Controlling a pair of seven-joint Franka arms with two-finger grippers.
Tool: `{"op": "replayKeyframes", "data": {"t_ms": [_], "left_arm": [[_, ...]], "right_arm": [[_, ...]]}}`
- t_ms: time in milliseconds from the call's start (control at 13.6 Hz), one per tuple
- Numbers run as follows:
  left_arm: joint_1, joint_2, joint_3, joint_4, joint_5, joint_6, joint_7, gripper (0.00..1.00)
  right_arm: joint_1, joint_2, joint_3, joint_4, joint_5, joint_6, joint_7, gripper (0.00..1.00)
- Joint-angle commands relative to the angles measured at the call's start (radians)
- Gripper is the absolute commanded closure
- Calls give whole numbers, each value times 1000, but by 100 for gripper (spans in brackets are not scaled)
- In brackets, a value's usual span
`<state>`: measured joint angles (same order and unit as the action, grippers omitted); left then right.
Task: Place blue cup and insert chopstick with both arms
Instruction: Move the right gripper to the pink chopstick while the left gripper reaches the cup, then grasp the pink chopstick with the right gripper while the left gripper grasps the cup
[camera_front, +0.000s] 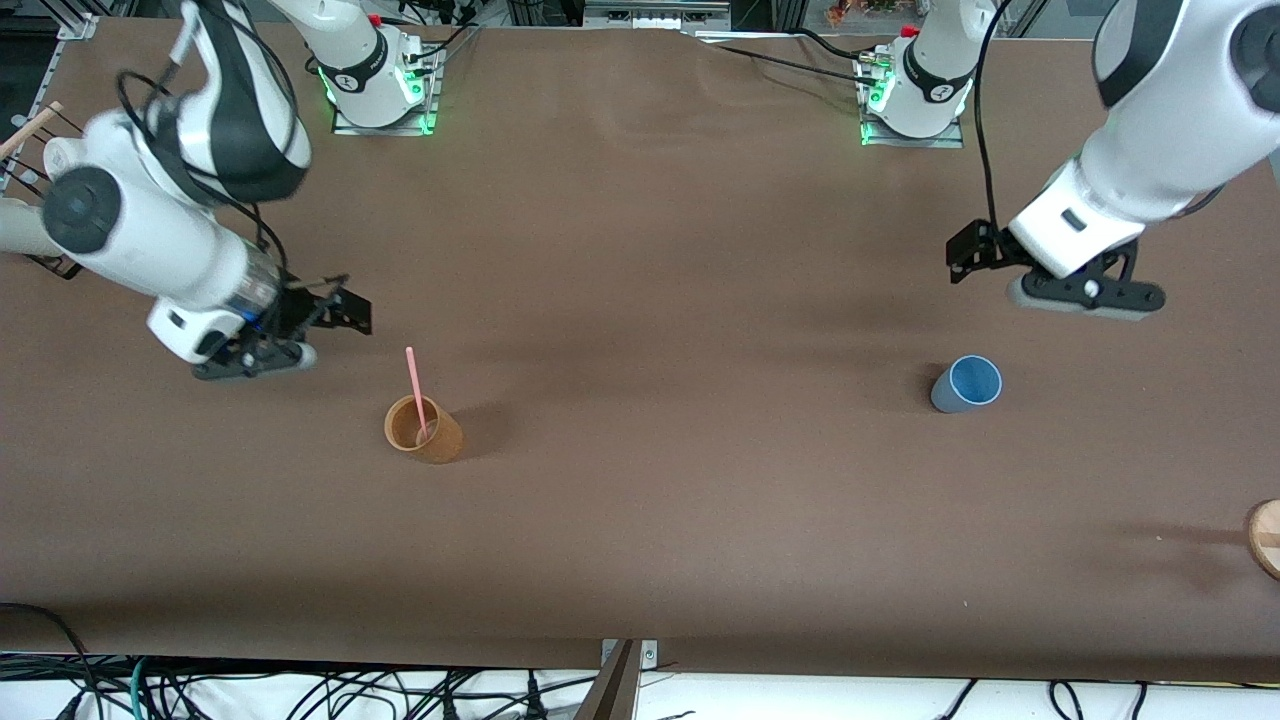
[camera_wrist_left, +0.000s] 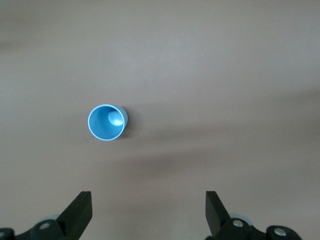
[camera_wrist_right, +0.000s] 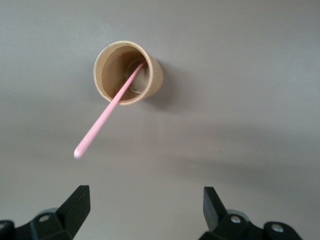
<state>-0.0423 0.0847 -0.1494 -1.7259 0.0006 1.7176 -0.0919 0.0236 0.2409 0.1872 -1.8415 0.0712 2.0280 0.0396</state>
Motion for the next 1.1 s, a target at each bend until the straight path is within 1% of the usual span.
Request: {"op": "replayKeyframes", "data": {"t_ms": [0, 73, 220, 294, 367, 440, 514, 587, 661, 734, 807, 881, 954, 1028], "left_arm": [[13, 133, 2, 19, 70, 51, 24, 0], [18, 164, 4, 10, 91, 84, 64, 0], [53, 219, 2, -6, 93, 155, 101, 0], [58, 243, 4, -29, 99, 202, 110, 0], [61, 265, 4, -53, 120, 247, 142, 0], [96, 286, 4, -57, 137, 275, 203, 0], [138, 303, 1, -55, 137, 284, 277, 0], [157, 319, -1, -57, 134, 301, 349, 0], [180, 331, 1, -64, 133, 322, 392, 0], [196, 334, 1, -87, 133, 358, 402, 0], [199, 333, 1, -137, 136, 435, 403, 0], [212, 333, 1, -194, 136, 533, 402, 5], [220, 336, 1, -237, 140, 628, 402, 9], [222, 343, 2, -265, 141, 679, 403, 26]], "right_arm": [[41, 55, 5, 33, 4, 29, 75, 0], [42, 70, 20, 33, 5, 31, 82, 1], [42, 106, 25, 34, 10, 58, 82, 5], [42, 119, 25, 33, 10, 75, 82, 11], [42, 132, 25, 33, 10, 81, 82, 21], [42, 139, 25, 33, 10, 83, 82, 33], [42, 140, 25, 34, 10, 83, 77, 54], [42, 140, 25, 36, 10, 83, 72, 74], [42, 138, 25, 36, 10, 83, 69, 87], [42, 136, 25, 37, 10, 81, 69, 92], [42, 136, 25, 38, 13, 81, 72, 92], [42, 136, 26, 41, 13, 83, 72, 93], [42, 135, 26, 51, 18, 81, 75, 100], [44, 132, 26, 53, 18, 78, 74, 100]]}}
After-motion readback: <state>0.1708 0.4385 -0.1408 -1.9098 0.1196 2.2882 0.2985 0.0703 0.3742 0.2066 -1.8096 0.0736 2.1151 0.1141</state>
